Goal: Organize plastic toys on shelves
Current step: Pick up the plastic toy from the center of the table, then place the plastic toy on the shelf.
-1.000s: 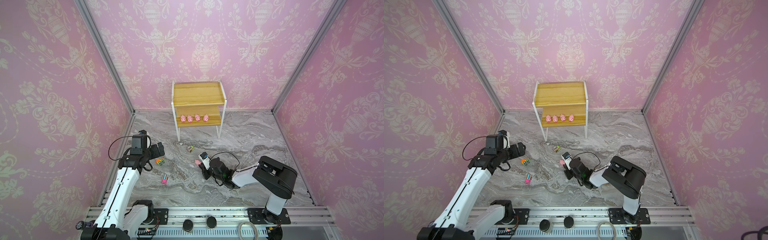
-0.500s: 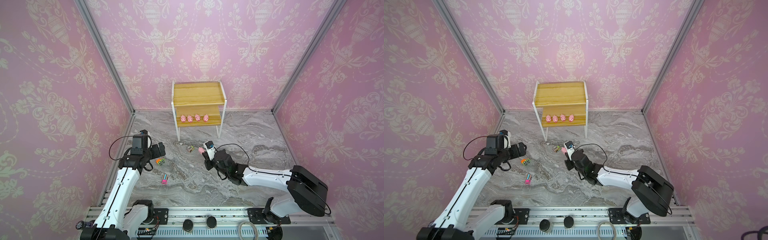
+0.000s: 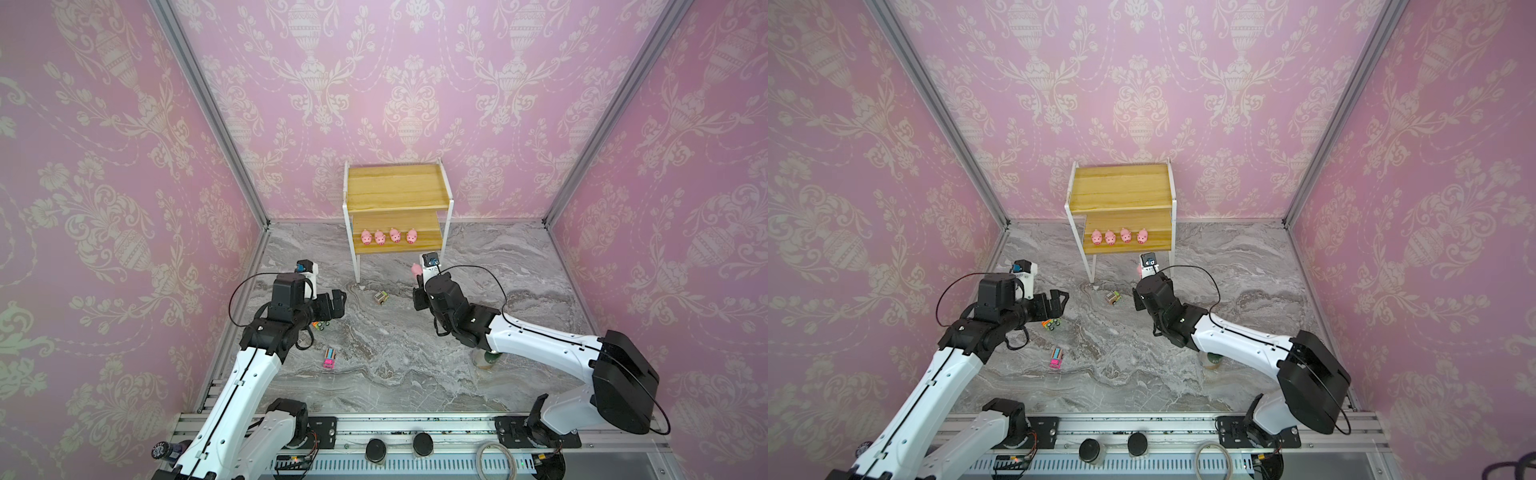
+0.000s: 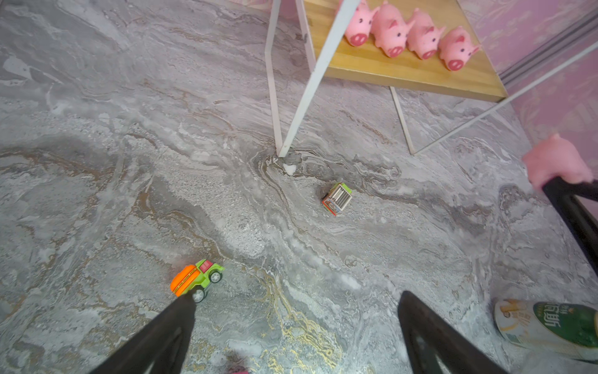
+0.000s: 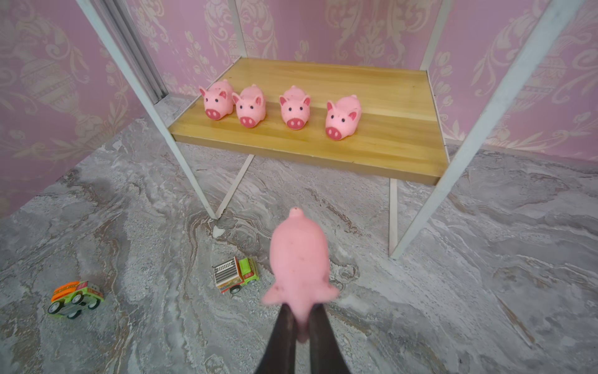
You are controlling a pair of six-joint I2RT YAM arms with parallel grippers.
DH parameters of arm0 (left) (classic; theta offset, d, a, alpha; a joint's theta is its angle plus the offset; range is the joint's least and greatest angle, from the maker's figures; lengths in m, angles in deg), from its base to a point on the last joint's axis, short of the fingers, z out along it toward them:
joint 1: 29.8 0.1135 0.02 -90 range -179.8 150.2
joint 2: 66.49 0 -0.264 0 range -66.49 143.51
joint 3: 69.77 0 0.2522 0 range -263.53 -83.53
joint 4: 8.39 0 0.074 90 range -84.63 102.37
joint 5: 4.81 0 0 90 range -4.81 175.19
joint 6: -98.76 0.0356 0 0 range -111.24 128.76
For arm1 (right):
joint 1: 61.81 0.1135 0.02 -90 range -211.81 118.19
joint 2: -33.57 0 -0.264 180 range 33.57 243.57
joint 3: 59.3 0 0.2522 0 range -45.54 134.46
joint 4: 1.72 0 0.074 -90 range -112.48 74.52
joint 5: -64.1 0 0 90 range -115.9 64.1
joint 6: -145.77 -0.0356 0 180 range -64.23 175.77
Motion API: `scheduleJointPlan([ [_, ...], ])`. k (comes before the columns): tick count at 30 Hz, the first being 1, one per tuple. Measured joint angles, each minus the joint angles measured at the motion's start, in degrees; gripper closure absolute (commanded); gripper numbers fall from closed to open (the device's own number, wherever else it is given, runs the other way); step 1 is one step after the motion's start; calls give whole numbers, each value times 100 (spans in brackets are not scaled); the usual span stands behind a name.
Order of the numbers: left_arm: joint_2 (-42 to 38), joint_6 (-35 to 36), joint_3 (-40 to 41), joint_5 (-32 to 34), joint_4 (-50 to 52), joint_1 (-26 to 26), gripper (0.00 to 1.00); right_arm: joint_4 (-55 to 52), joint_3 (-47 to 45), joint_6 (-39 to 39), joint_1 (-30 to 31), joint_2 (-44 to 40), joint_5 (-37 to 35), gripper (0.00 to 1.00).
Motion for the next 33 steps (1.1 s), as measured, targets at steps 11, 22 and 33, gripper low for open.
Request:
scheduleJointPlan([
  [11,79,361,-348,-138,-140,-942,1,-372,271,-282,-232,122,-199,90],
  [22,726,863,-848,-413,-343,-1390,1,-518,675,-455,-479,540,-236,90],
  [33,595,1078,-463,-426,-1040,-1412,1,-553,1346,-605,-754,1069,-229,90],
])
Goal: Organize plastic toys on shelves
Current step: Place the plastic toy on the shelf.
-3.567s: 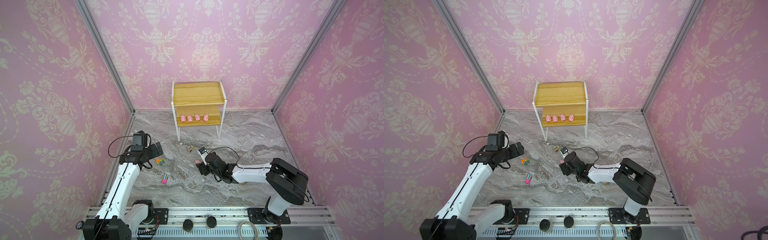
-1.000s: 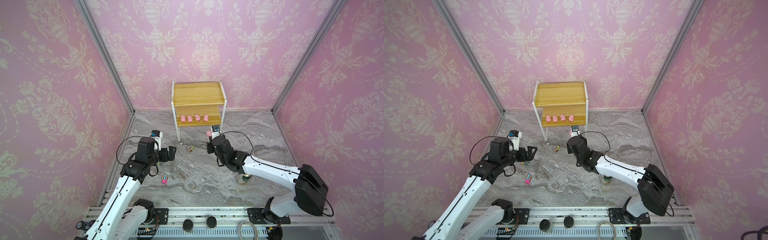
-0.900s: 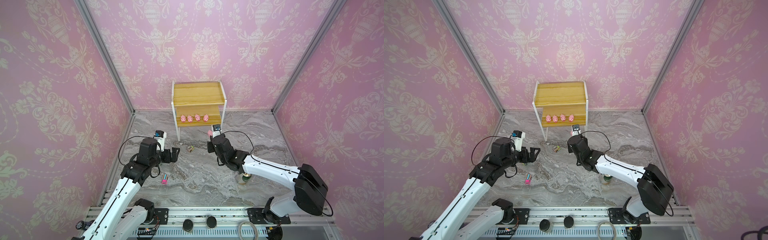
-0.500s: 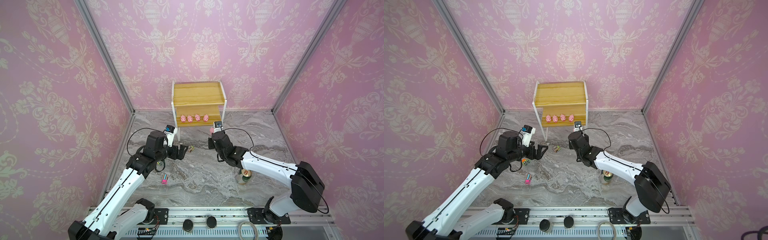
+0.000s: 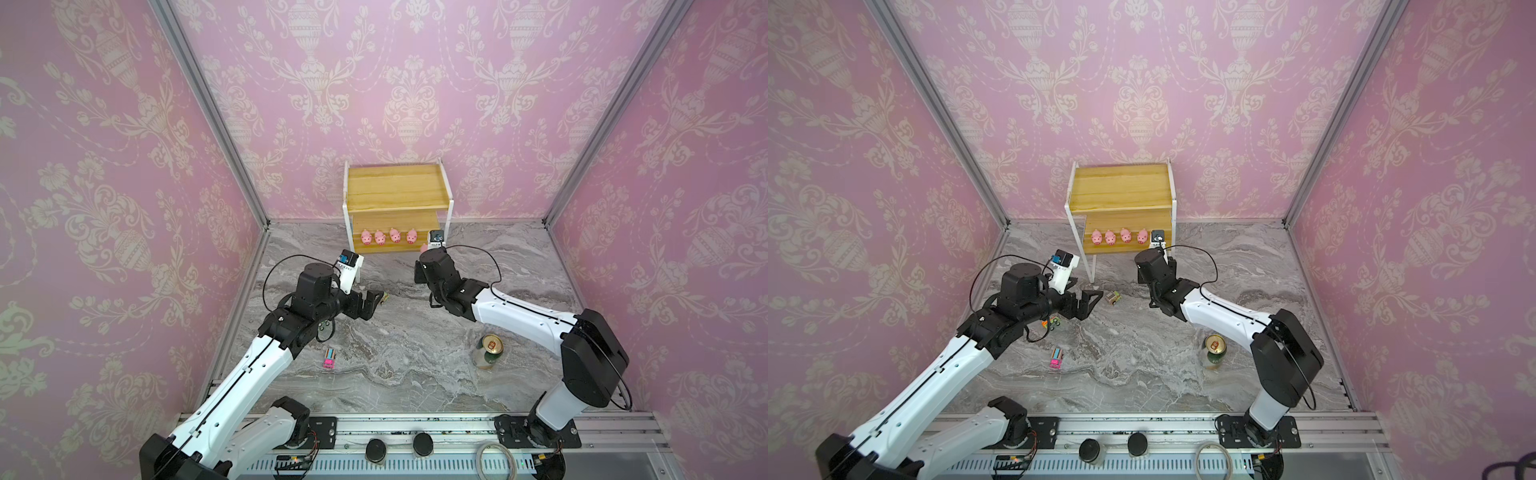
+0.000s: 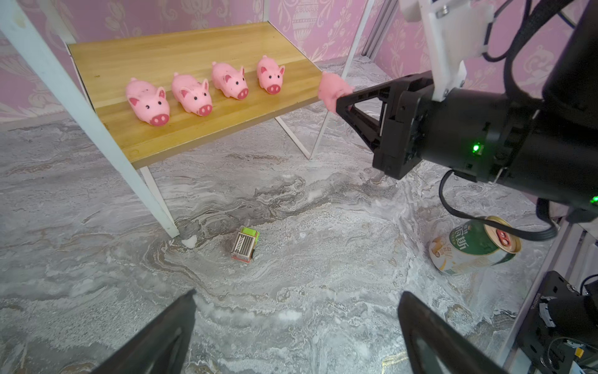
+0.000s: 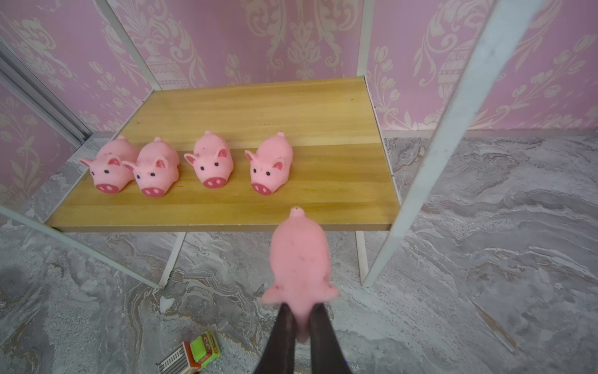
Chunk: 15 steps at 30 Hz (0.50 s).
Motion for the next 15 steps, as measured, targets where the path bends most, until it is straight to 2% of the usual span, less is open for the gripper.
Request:
scheduleJointPlan([
  [15,-2,35,151,262,-144,0,1,-52,765,-254,-177,745,-68,89],
])
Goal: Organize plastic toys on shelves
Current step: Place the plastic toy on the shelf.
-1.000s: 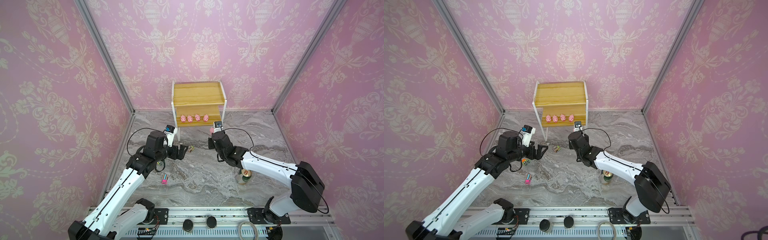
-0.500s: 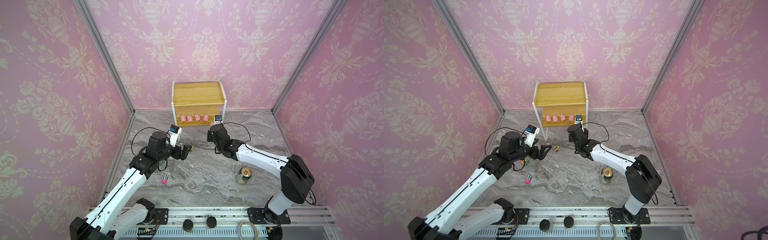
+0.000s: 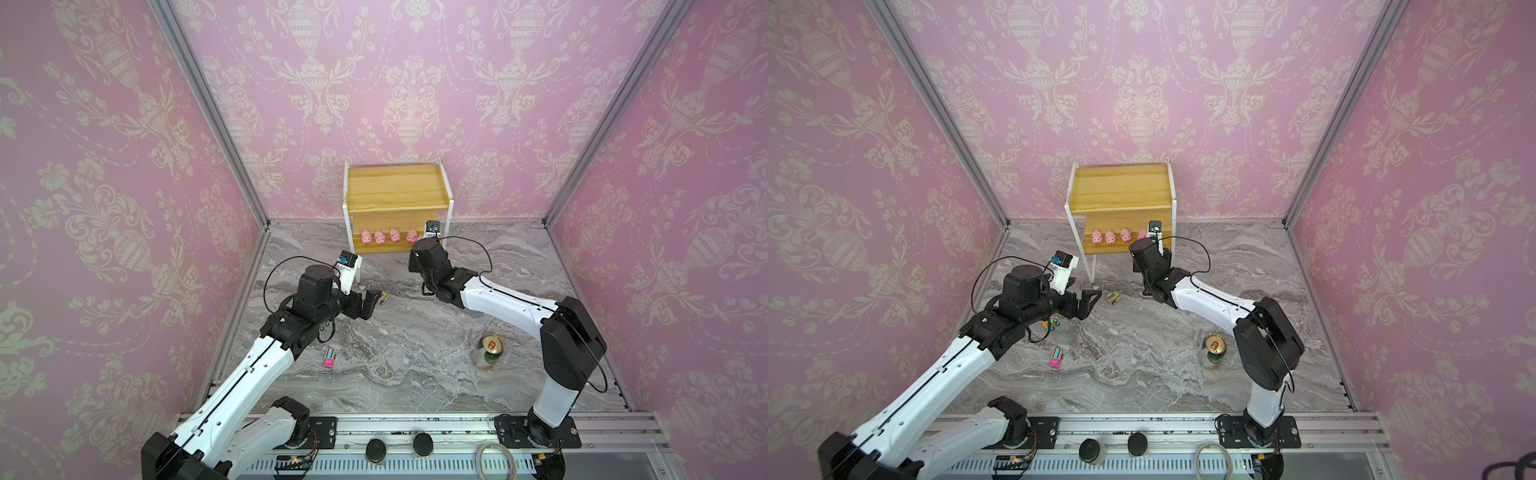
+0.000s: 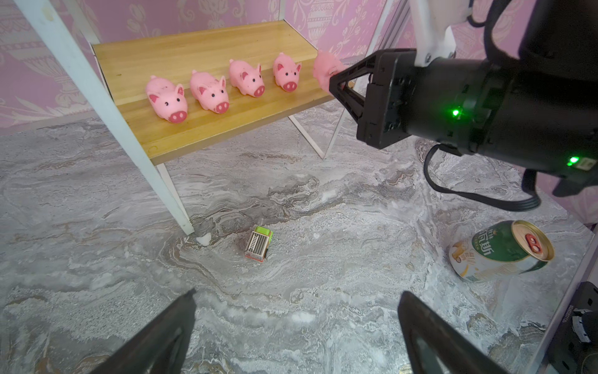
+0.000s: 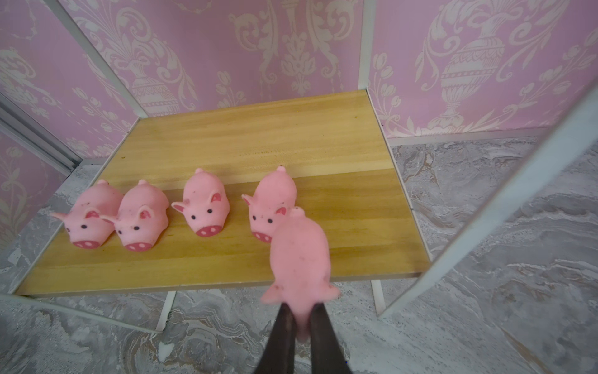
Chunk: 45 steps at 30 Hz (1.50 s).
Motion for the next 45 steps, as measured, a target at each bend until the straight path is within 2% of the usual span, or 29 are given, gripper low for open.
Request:
scheduleJointPlan([
  [42,-107,0,72,87,-2,0,1,-46,1029,-341,-402,1023,-254,85],
  [45,-107,0,72,87,-2,0,1,-59,1071,-345,-422,1078,-256,81],
])
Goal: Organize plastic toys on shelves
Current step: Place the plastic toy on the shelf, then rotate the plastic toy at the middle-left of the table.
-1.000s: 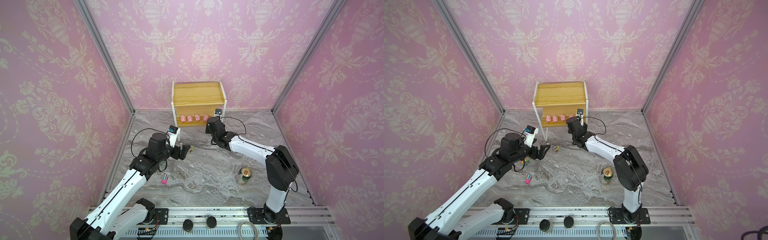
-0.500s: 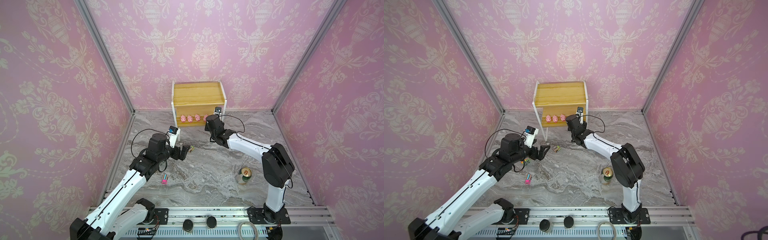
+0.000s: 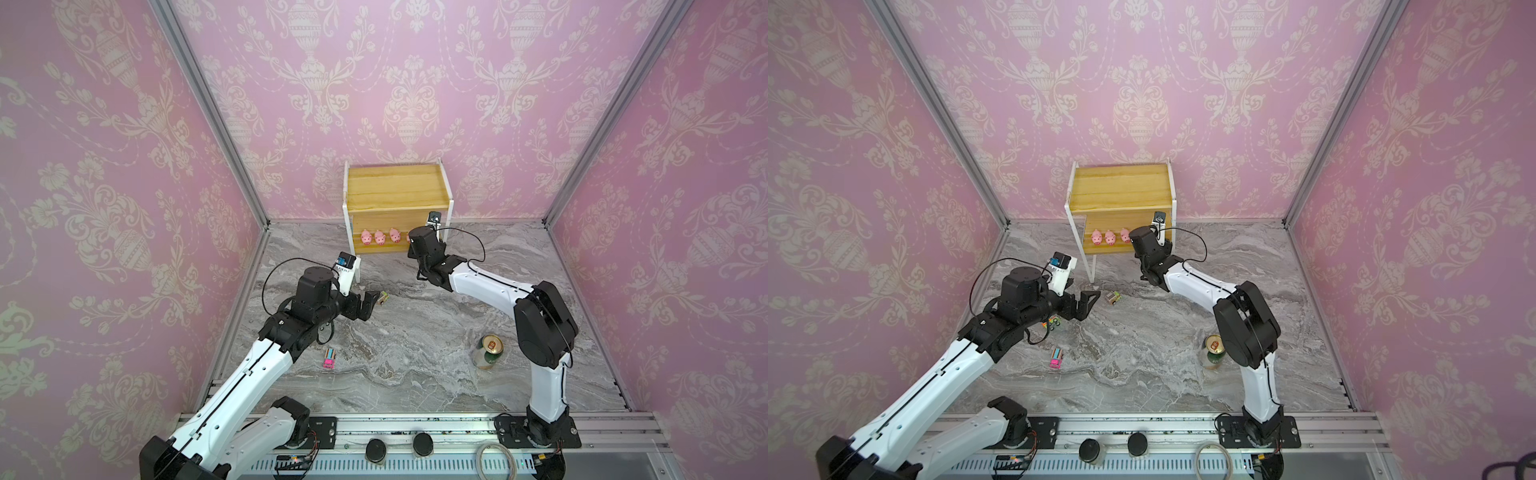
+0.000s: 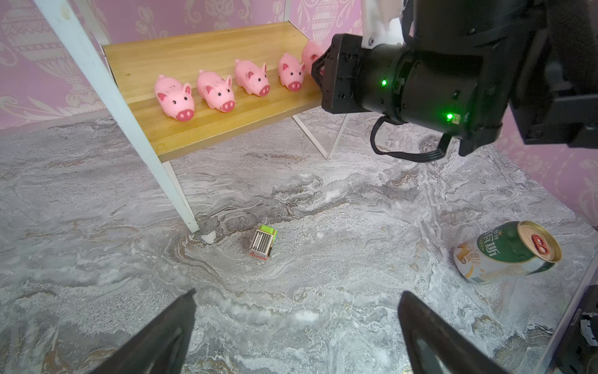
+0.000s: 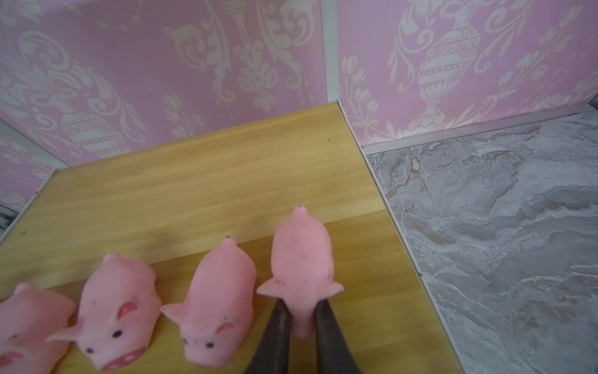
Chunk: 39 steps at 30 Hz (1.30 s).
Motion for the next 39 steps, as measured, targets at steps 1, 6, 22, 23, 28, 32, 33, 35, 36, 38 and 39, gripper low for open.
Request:
scheduleJointPlan([
  [1,0,0,0,0,0,0,1,-20,4,-20,-2,7,0,78],
  [6,0,0,0,0,0,0,1,-111,22,-129,-26,9,-7,62],
  [22,0,0,0,-2,0,0,1,-114,-1095,-280,-26,-1292,380,41],
  [23,0,0,0,-2,0,0,1,-118,-1176,-291,-26,-1381,439,41],
  [28,0,0,0,0,2,0,1,-310,-1578,-295,-26,-1829,876,42],
  [32,0,0,0,33,2,0,1,-518,-1823,-293,-26,-2076,1307,45],
  [33,0,0,0,44,4,0,1,-522,-1952,-289,-26,-2157,1390,46],
  [35,2,-2,0,105,7,0,1,-551,-2256,-289,-26,-2310,1523,48],
  [36,2,-4,0,153,9,0,1,-564,-2402,-284,-26,-2369,1580,49],
  [38,15,-9,0,249,13,0,1,-629,-2614,-267,-26,-2437,1716,49],
  [39,35,-22,0,317,22,0,1,-682,-2667,-245,-26,-2437,1797,49],
])
